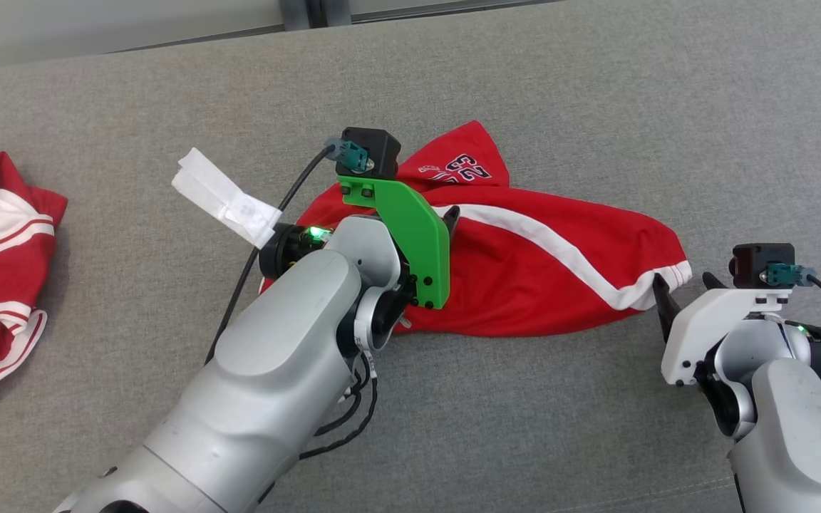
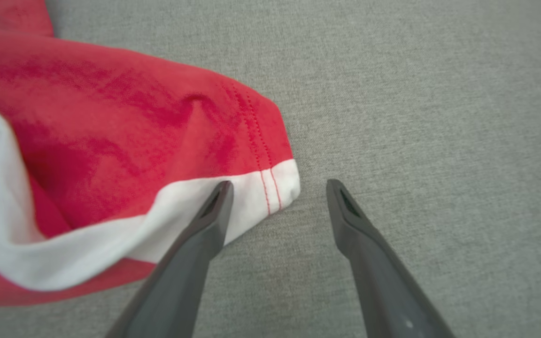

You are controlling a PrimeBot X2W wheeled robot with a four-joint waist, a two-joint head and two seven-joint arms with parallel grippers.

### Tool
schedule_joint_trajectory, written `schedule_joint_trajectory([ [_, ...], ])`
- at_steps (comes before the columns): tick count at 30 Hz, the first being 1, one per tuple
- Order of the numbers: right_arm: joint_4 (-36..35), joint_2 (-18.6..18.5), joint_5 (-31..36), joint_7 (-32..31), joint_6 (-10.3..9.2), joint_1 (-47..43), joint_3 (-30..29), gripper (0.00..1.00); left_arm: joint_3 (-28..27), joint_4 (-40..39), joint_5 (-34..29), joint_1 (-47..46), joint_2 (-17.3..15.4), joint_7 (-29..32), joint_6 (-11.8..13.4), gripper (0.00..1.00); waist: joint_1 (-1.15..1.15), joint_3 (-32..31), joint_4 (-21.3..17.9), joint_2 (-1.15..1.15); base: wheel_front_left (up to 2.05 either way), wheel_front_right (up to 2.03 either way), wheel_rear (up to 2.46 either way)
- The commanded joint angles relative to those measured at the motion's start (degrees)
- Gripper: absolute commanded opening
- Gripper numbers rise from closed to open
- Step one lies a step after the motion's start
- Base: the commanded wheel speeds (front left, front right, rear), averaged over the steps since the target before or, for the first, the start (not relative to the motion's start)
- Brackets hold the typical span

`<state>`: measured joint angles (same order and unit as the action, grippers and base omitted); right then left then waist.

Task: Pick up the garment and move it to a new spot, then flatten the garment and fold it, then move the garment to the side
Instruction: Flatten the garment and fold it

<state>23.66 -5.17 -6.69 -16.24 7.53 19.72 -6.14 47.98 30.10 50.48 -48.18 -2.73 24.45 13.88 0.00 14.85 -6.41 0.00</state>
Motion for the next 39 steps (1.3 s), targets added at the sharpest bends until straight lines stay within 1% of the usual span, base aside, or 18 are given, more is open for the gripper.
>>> schedule_joint_trajectory([
  [1, 0.9, -0.2, -0.7, 0.5, -0.08, 0.9, 0.5, 1.0, 0.4, 0.5, 1.0, -1.2, -0.3, -0.4, 0.2, 1.0, 0.0, 0.1, 0.0, 0.0, 0.0, 0.0, 0.0],
  [5, 3.6, -0.9, -0.1, 0.8, -0.09, 2.0, 0.3, 1.0, 1.8, 1.6, 2.0, -2.0, -0.3, -1.0, 0.7, 1.0, 0.0, 0.5, 0.0, 0.0, 0.0, 0.0, 0.0],
  [16, 8.1, -0.1, 1.1, 2.7, -0.09, 4.3, 0.0, 1.0, 4.5, 4.5, 5.3, -4.2, -0.3, -2.8, 1.3, 1.0, 0.0, 1.1, -0.3, 0.0, 0.0, 0.0, 0.0],
  [17, 8.4, -0.1, 1.2, 2.8, -0.09, 4.3, 0.1, 1.0, 4.7, 4.7, 5.5, -4.4, -0.3, -2.9, 1.4, 0.91, 0.0, 1.1, -0.4, 0.0, 0.0, 0.0, 0.0],
  [19, 9.0, -0.1, 1.1, 2.9, -0.09, 4.3, 0.2, 1.0, 5.2, 5.1, 5.9, -4.5, -0.3, -2.5, 1.3, 0.42, 0.0, 1.1, -0.3, 0.0, 0.0, 0.0, 0.0],
  [20, 9.2, -0.2, 1.0, 2.8, -0.09, 4.3, 0.3, 1.0, 5.4, 5.3, 6.1, -4.5, -0.3, -2.4, 1.3, 0.27, 0.0, 1.1, -0.2, 0.0, 0.0, 0.0, 0.0],
  [21, 9.4, -0.2, 0.8, 2.8, -0.09, 4.3, 0.4, 0.91, 5.8, 5.5, 6.3, -4.5, -0.3, -2.0, 1.2, 0.0, 0.0, 1.1, -0.1, 0.0, 0.0, 0.0, 0.0],
  [22, 9.5, -0.3, 0.7, 2.8, -0.09, 4.3, 0.4, 0.8, 6.2, 5.6, 6.6, -4.4, -0.3, -1.8, 1.0, 0.0, 0.0, 1.1, -0.1, 0.0, 0.0, 0.0, 0.0],
  [23, 9.6, -0.3, 0.6, 2.8, -0.09, 4.3, 0.6, 0.38, 6.5, 5.7, 6.8, -4.3, -0.3, -1.5, 0.9, 0.0, 0.0, 1.1, 0.0, 0.0, 0.0, 0.0, 0.0],
  [24, 9.7, -0.3, 0.5, 2.7, -0.09, 4.3, 0.7, 0.22, 6.6, 5.5, 6.8, -4.4, -0.3, -2.2, 0.8, 0.0, 0.0, 1.1, 0.0, 0.0, 0.0, 0.0, 0.0],
  [25, 9.6, -0.3, 0.3, 3.0, -0.09, 4.4, 1.0, 0.0, 6.5, 5.5, 6.7, -4.8, -0.3, -3.2, 0.8, 0.0, 0.0, 1.1, 0.1, 0.0, 0.0, 0.0, 0.0],
  [31, 7.6, -0.5, -1.9, 5.9, -0.09, 4.6, 2.3, 0.0, 5.5, 5.1, 6.1, -6.0, -0.3, -11.7, -0.1, 0.0, 0.0, 0.3, 0.6, 0.0, 0.0, 0.0, 0.0],
  [34, 6.1, -1.0, -3.4, 7.4, -0.09, 4.1, 2.7, 0.0, 5.6, 5.2, 6.8, -6.2, -0.3, -14.3, -0.7, 0.0, 0.0, -0.2, 0.9, 0.0, 0.0, 0.0, 0.0],
  [39, 0.5, -1.0, -10.3, 11.0, -0.09, 4.2, 2.8, 0.0, 5.6, 4.0, 8.0, -6.8, -0.3, -18.8, -2.0, 0.0, 0.0, -1.0, 1.4, 0.0, 0.0, 0.0, 0.0],
])
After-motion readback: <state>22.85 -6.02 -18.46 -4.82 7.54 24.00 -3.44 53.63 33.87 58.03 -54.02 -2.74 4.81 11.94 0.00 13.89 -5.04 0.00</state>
